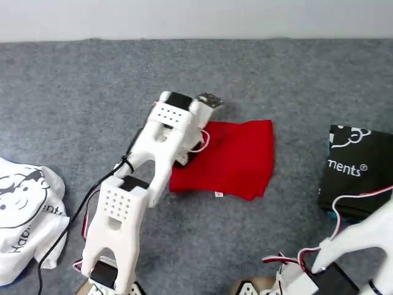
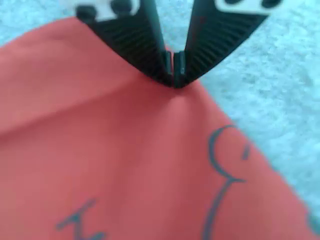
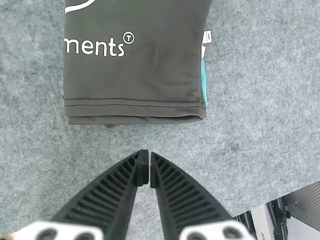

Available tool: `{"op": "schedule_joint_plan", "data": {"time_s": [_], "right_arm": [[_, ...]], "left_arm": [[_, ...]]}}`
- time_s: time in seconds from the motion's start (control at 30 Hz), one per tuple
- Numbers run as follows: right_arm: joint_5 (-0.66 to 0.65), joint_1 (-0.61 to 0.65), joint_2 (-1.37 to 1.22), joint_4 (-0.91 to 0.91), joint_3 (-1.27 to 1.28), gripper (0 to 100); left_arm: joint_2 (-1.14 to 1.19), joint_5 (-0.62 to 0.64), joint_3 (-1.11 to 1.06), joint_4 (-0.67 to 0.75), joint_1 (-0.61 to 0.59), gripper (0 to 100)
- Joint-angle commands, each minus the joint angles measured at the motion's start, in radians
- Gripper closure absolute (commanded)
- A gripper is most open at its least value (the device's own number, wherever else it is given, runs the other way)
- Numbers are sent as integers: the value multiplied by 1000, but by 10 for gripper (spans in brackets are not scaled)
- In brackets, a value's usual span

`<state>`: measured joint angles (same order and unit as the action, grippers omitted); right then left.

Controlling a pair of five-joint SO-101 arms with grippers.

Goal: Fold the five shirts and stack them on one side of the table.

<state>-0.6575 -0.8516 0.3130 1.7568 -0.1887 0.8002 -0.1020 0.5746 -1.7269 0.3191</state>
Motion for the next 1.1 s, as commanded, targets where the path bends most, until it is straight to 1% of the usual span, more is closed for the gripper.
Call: {"op": "schedule_joint_plan", "data": {"time_s": [0.0, 0.23, 0.3, 0.4, 0.47, 0.53, 0.63, 0.7, 0.77, 0.87, 0.97, 1.07], "right_arm": [[-9, -4, 33, 39, -3, 980], [-9, -1, 25, 39, -3, 980], [-8, 27, 25, 39, -3, 980], [-3, 94, 33, 41, -3, 980], [0, 156, 33, 41, -3, 980], [29, 220, 31, 41, -3, 980], [106, 325, 24, 42, 0, 980], [133, 414, 24, 42, 25, 980], [166, 524, 22, 39, 57, 982], [235, 719, 16, 31, 94, 983], [285, 912, -33, -35, 106, 983], [296, 1044, -127, -165, 109, 984]], "left_arm": [[-49, -9, 42, -28, -11, 986], [-224, -6, 44, -26, 17, 986], [-262, -6, 47, -26, 9, 986], [-333, 28, 44, -28, -37, 986], [-405, 77, 33, -29, -94, 986], [-493, 95, -8, -29, -152, 986], [-664, 87, -136, -29, -239, 987], [-787, 38, -242, -29, -302, 987], [-907, -18, -344, -28, -371, 987], [-1062, -63, -469, -26, -499, 987], [-1177, -107, -573, -25, -618, 987], [-1267, -175, -645, -25, -723, 987]]}}
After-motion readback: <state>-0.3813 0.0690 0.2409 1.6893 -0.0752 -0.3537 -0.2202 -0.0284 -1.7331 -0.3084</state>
